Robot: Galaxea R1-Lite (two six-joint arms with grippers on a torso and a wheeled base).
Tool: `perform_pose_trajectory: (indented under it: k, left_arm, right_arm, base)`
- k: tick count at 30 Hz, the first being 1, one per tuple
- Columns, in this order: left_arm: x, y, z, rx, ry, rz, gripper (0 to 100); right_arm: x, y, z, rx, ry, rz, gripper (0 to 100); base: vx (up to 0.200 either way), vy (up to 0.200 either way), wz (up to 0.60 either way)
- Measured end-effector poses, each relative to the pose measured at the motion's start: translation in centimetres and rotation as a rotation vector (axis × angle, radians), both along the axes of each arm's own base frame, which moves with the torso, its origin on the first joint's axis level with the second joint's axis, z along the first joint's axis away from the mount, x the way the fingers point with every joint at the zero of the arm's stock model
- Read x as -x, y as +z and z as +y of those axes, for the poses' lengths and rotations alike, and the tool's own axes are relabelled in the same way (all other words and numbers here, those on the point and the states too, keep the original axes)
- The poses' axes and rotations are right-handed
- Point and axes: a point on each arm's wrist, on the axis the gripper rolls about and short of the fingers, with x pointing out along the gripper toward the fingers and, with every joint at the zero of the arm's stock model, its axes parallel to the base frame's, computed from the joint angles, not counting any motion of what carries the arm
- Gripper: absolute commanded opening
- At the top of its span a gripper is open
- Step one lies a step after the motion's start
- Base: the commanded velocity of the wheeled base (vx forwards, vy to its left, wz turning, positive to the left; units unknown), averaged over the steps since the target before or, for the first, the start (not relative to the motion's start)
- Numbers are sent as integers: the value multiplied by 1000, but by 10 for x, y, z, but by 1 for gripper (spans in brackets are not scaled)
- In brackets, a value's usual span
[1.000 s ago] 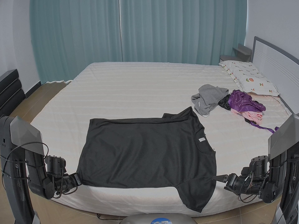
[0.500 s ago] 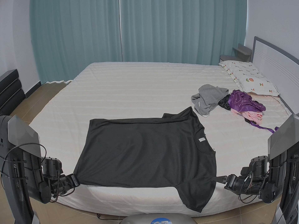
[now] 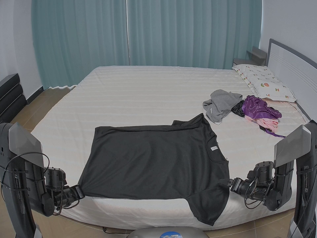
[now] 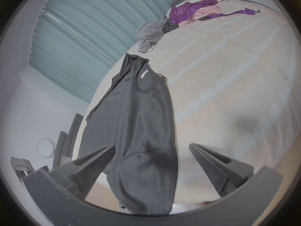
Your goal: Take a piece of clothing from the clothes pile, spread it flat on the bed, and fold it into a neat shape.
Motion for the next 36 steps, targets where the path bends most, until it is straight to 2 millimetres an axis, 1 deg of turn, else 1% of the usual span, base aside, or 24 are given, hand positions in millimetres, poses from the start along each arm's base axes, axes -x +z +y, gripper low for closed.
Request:
perform_pose_trajectory:
  k: [1, 2, 6, 11, 15, 21, 27, 34, 35, 36]
  left_arm:
    - [0, 0, 0, 0, 0, -1, 0]
    - [0, 0, 0, 0, 0, -1, 0]
    - [0, 0, 0, -1, -1, 1, 0]
    - [0, 0, 0, -1, 0, 2, 0]
    - [1, 0, 0, -1, -1, 4, 0]
    - [0, -1, 0, -1, -2, 3, 0]
    - [0, -1, 0, -1, -2, 3, 0]
    - [0, -1, 0, -1, -2, 2, 0]
    - [0, -1, 0, -1, -2, 1, 0]
    - [0, -1, 0, -1, -2, 1, 0]
  right_arm:
    - [-3, -2, 1, 4, 2, 0, 100]
    - [-4, -3, 1, 9, 6, -1, 0]
    - [-10, -8, 3, 56, 32, -3, 0]
    - [-22, -11, 5, 103, 1, -10, 0]
    - [-35, -6, 6, 105, -20, -60, 0]
    - [-48, 3, 5, 114, -20, -104, 0]
    - [-61, 5, 7, 125, -11, -139, 0]
    - [-76, 3, 8, 156, 7, -136, 0]
    - [-78, 3, 8, 163, 10, -134, 100]
    - [-80, 3, 8, 169, 14, -131, 100]
  base:
    - [0, 0, 0]
    - [0, 0, 0]
    - [0, 0, 0]
    - [0, 0, 0]
    - [0, 0, 0]
    - [0, 0, 0]
    - [0, 0, 0]
    - [0, 0, 0]
    - [0, 0, 0]
    - [0, 0, 0]
